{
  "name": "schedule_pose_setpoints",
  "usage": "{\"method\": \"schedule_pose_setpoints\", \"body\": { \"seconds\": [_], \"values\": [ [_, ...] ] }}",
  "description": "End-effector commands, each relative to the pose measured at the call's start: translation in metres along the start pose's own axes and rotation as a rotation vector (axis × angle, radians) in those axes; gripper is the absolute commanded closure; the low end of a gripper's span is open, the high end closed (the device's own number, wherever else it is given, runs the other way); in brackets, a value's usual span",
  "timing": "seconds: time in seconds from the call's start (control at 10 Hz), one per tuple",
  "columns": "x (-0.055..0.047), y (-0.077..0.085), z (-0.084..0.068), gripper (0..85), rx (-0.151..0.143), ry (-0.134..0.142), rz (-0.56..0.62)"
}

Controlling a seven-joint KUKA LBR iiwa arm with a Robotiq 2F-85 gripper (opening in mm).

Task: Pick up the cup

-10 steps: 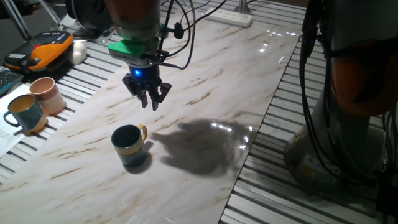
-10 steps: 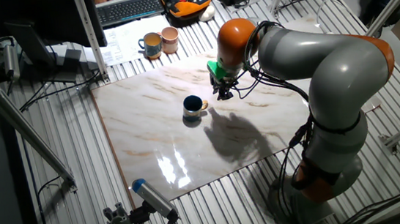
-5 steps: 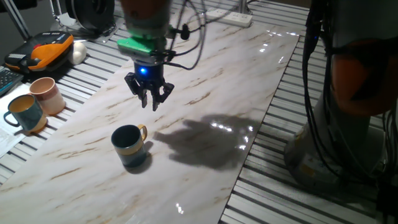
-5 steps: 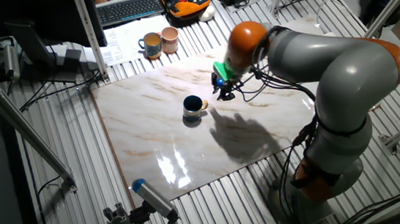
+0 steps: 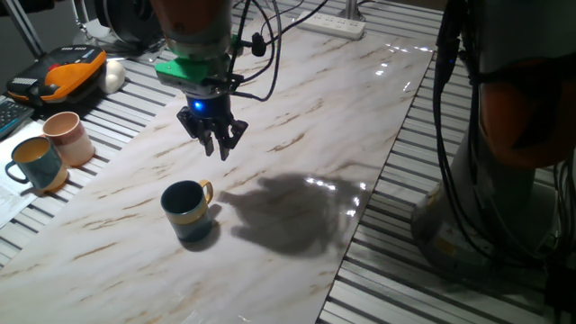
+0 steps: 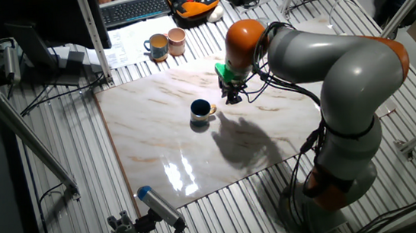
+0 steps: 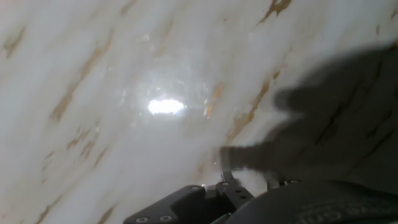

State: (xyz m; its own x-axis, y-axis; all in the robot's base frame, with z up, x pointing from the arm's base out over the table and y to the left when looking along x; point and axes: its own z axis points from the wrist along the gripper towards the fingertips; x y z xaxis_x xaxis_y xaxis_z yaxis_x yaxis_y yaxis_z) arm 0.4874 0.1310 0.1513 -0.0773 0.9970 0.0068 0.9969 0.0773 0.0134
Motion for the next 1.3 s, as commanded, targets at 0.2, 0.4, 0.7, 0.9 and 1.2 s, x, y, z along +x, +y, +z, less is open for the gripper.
{"method": "schedule_pose_setpoints", "body": {
  "seconds": [0.2, 0.4, 0.7, 0.9, 1.2],
  "values": [
    [0.000, 0.000, 0.001, 51.0, 0.021, -0.019, 0.017],
    [0.003, 0.000, 0.002, 51.0, 0.025, -0.024, 0.023],
    [0.010, 0.000, 0.007, 51.0, 0.008, -0.006, 0.038],
    [0.019, -0.001, 0.014, 51.0, 0.030, -0.027, 0.051],
    [0.021, -0.002, 0.015, 51.0, 0.029, -0.025, 0.057]
  ]
}}
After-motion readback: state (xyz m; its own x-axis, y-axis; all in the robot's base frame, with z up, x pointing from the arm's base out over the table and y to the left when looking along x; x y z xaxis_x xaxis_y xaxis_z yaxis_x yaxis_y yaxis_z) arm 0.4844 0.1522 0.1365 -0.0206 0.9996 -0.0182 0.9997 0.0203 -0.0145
